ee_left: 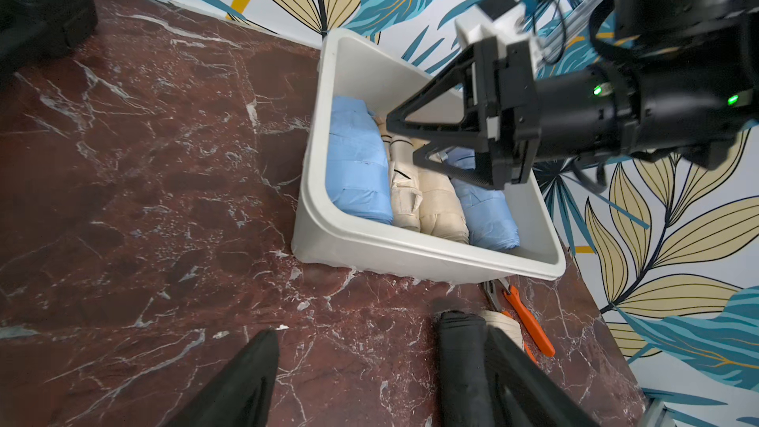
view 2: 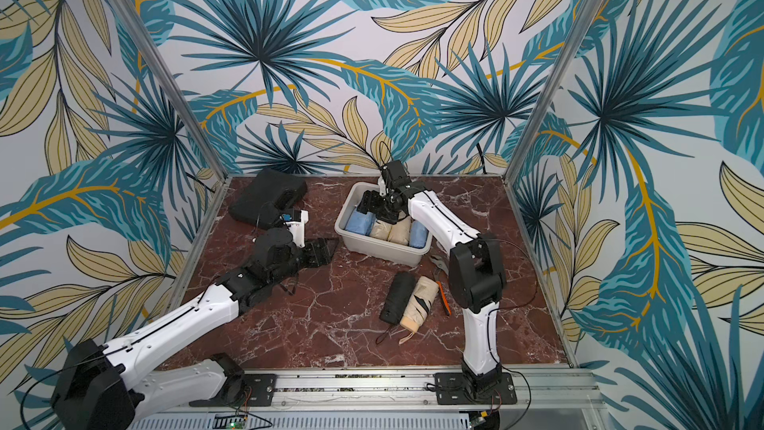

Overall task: Put the umbrella into the storage box
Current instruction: Place the umbrella in the storage box, then pick up the umbrella from the center of the board.

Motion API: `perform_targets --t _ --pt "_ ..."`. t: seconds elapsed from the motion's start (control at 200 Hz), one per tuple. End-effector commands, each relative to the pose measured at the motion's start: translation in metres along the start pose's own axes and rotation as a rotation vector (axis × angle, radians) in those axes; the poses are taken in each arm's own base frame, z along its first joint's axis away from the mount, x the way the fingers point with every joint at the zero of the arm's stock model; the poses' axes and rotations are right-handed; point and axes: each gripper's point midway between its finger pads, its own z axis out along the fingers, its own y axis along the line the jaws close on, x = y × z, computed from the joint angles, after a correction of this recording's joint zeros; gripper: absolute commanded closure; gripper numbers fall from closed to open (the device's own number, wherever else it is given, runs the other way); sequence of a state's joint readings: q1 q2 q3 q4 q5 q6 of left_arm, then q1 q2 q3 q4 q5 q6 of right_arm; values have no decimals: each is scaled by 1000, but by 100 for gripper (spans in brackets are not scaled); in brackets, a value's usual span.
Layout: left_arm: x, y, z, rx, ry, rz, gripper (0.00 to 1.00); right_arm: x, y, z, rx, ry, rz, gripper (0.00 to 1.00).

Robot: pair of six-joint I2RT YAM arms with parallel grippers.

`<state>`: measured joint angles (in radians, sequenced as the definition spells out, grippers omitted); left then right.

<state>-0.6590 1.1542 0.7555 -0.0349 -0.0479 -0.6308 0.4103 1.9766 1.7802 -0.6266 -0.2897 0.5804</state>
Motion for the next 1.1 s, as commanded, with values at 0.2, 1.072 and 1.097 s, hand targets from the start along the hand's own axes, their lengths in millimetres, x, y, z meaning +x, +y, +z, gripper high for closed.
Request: perform_targets --t 0.2,1.072,1.097 --pt "70 -24 27 -160 82 268 17 -6 -27 -77 136 -160 -126 20" --pt "147 -100 81 28 222 374 13 14 -114 -181 572 -371 -143 1" --pt "150 -101 82 24 232 376 13 14 -114 -181 567 -374 -137 0"
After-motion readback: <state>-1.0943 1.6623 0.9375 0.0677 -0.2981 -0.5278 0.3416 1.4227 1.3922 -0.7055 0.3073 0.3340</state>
